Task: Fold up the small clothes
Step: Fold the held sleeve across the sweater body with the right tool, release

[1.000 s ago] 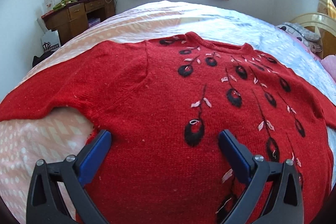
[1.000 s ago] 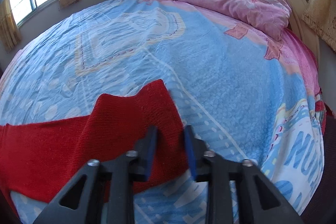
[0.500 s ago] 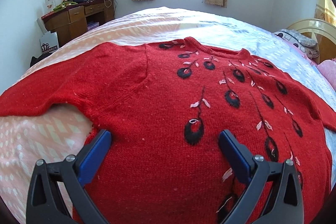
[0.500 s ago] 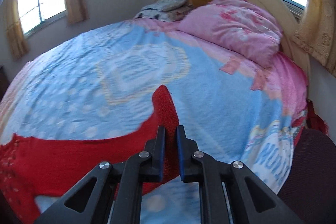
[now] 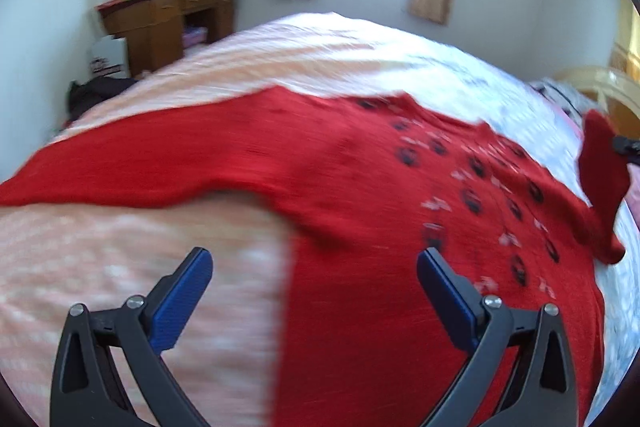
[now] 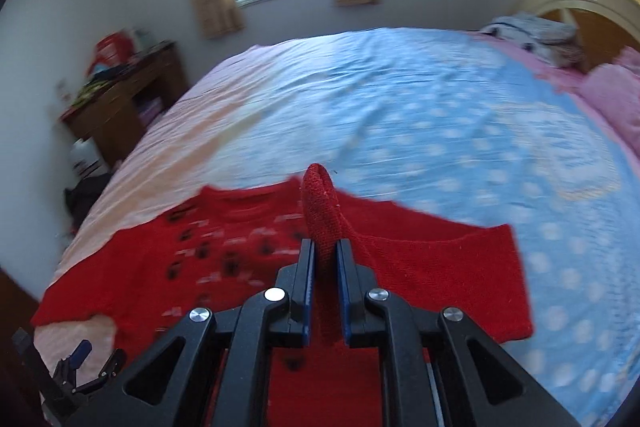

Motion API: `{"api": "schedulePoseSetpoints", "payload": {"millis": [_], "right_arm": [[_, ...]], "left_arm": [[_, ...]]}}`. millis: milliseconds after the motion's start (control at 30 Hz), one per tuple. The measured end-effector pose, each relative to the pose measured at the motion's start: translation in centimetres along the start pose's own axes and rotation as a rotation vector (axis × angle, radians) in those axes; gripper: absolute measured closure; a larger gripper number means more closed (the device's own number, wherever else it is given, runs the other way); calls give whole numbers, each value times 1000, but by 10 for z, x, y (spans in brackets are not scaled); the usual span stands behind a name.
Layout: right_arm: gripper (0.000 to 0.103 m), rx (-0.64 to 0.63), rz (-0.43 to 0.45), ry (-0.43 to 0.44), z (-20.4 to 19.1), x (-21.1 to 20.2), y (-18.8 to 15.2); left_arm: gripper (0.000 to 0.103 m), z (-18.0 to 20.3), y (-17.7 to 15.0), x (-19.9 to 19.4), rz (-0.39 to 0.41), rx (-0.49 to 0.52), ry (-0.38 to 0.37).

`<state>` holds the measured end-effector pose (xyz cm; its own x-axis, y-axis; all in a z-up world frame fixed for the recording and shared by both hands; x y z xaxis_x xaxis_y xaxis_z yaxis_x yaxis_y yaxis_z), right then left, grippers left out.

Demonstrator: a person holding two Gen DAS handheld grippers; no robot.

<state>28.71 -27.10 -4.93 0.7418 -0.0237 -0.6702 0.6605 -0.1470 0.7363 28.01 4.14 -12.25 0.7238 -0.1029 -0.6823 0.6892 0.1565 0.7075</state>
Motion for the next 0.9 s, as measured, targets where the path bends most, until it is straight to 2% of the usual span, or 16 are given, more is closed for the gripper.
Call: {"api": "schedulePoseSetpoints", "payload": {"millis": [200, 267, 400, 467, 533, 700, 800, 867, 900], "right_arm": [[93, -40, -51, 159, -105, 52, -15], [93, -54, -65, 188, -131, 63, -23], [93, -67, -126, 221, -174, 97, -43], [93, -67, -139, 250, -190, 107, -52], [93, -88, -140, 236, -205, 117, -60], [92, -97, -140, 237, -220, 130, -68], [83, -122, -122, 265, -227, 130, -70], [47, -151, -129, 338, -236, 127, -70], [43, -155, -136, 379, -239, 124, -70]], "left_arm": [[0, -70, 7, -6, 59, -50, 144], [0, -87, 5, -1, 60, -78, 173], [0, -100, -1, 10, 43, -131, 149], [0, -96, 0, 10, 62, -123, 133], [0, -91, 1, 18, 49, -102, 135], [0, -92, -1, 18, 66, -100, 132], [0, -96, -3, 16, 70, -103, 128], [0, -95, -6, 16, 66, -91, 144], [0, -94, -7, 17, 64, -82, 156]]}}
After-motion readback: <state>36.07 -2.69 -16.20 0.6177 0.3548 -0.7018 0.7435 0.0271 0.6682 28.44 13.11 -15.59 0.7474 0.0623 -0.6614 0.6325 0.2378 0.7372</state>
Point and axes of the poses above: each gripper's, at about its wrist camera, not at the fingertips, and x roughly the way its jaws point, z to its right, y to its top, the point moved 5 cm from there along x, roughly the way its jaws point, and after that the axes turned 5 degrees about -x, right-handed, at the moved point
